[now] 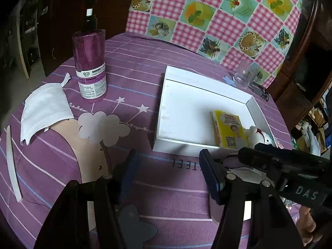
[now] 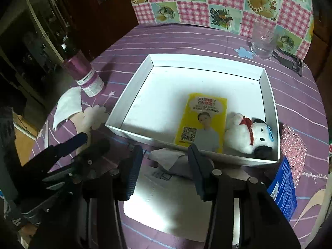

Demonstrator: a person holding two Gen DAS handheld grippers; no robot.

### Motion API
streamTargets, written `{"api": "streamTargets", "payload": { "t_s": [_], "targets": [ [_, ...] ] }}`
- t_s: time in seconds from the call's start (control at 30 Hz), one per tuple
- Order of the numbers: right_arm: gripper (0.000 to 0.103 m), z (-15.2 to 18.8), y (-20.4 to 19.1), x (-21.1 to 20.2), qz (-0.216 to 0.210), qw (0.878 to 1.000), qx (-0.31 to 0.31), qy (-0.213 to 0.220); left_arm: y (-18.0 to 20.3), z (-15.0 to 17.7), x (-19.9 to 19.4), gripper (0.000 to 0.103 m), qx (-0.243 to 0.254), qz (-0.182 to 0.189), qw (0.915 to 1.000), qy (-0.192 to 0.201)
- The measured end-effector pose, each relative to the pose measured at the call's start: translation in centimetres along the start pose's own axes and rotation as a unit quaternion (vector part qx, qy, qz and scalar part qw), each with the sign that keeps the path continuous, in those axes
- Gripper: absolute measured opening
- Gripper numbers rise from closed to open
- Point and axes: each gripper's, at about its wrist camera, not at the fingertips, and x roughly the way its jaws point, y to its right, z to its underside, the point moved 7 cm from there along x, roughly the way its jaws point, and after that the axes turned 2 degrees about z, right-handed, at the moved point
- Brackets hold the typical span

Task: Organize soft objects

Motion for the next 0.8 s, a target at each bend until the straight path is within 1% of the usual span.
{"api": "streamTargets", "payload": {
  "t_s": [0.13,0.17,0.23,0.27,0.4,0.5,0.8],
  "targets": [
    [0.046,0.1,-0.1,0.6,0.013,1.000,-0.010,-0.001,-0.1,-0.1,0.1,0.060,-0.002,0.002,1.0000,0.001],
    [0.041,0.1,0.0,0.6,0.015,1.000,-0.010,0.000,-0.1,-0.1,0.0,0.060,-0.002,0.002,1.0000,0.001],
    [0.037,0.1,0.3,0.7,0.017,1.000,-0.002,-0.001,-0.1,-0.1,0.1,0.060,-0.001,0.002,1.0000,0.001],
    [0.033,0.0,0.4,0.7,0.013,1.000,0.005,-0.001,-0.1,-0.1,0.1,0.060,-0.001,0.001,1.0000,0.000],
    [0.023,-0.1,1.2,0.6,0.001,1.000,0.028,0.000,0.0,0.0,0.2,0.060,0.003,0.001,1.0000,0.000],
    [0.021,-0.1,1.5,0.5,-0.005,0.999,0.041,0.004,0.4,0.1,0.1,0.060,0.009,0.005,0.9999,0.004],
    [0.021,-0.5,1.7,-1.0,-0.025,0.998,0.053,0.020,1.5,0.0,-0.8,0.060,0.027,0.023,0.9991,0.023]
  ]
}}
